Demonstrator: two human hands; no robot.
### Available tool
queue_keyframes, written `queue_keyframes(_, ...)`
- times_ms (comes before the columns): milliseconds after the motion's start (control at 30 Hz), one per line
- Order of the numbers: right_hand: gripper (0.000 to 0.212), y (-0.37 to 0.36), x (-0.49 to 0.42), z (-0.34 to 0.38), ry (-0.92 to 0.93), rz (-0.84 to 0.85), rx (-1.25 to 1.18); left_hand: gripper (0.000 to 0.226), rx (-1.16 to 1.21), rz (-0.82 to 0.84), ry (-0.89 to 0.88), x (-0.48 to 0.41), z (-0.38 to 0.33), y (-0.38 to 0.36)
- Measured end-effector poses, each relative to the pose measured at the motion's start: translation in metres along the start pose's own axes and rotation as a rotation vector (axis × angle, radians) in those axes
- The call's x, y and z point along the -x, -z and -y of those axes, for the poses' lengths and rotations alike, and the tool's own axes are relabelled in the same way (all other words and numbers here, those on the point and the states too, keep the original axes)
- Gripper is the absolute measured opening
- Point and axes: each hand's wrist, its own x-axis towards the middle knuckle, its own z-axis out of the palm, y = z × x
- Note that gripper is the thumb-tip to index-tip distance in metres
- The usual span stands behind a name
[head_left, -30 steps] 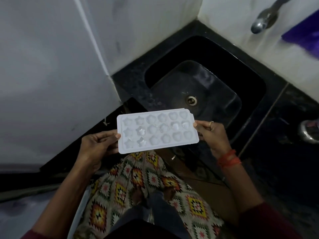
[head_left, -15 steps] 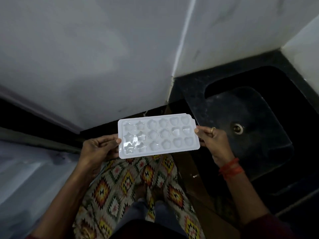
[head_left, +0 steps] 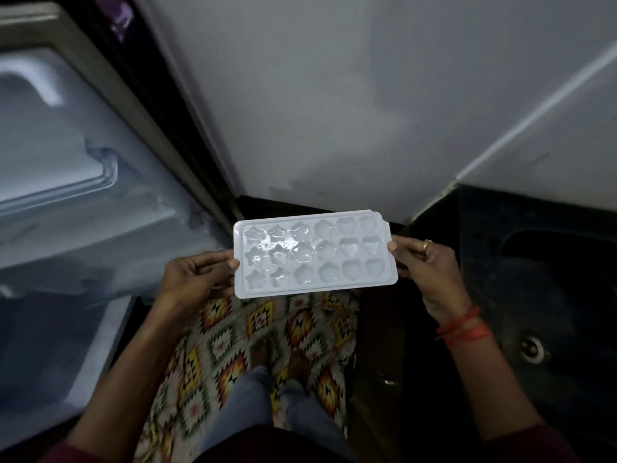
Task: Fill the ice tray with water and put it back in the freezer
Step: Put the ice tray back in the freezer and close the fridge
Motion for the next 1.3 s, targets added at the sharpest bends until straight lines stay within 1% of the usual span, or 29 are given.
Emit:
queue_keyframes(400, 0.022, -0.113, 0.000, 0.012, 0.029, 0.273, 0.126, 0.012, 0.167, -0.235, 0.000, 0.031, 0.035, 0.109)
queue_keyframes(567, 0.018, -0.177, 0.012, 0.011, 0.019, 0.380, 0.175, 0.020, 0.220, -0.331, 0.018, 0.048, 0.050, 0.170)
queue_keyframes(633, 0.017, -0.207, 0.020, 0.010, 0.024, 0.427, 0.192, 0.019, 0.253, -0.367, 0.024, 0.056, 0.055, 0.196)
queue_keyframes(733, 0.016, -0.251, 0.032, 0.008, 0.031, 0.471, 0.221, 0.006, 0.266, -0.439, 0.033, 0.067, 0.061, 0.232)
queue_keyframes(933, 0.017, -0.349, 0.060, 0.005, 0.029, 0.578, 0.281, 0.013, 0.344, -0.581, 0.072, 0.091, 0.070, 0.311)
queue_keyframes(1167, 0.023, -0.458, 0.087, 0.001, 0.056, 0.713, 0.385, 0.010, 0.417, -0.706, 0.050, 0.116, 0.075, 0.396)
queue_keyframes(1300, 0.011, -0.510, 0.107, 0.003, 0.078, 0.785, 0.384, 0.007, 0.446, -0.783, 0.031, 0.128, 0.077, 0.434)
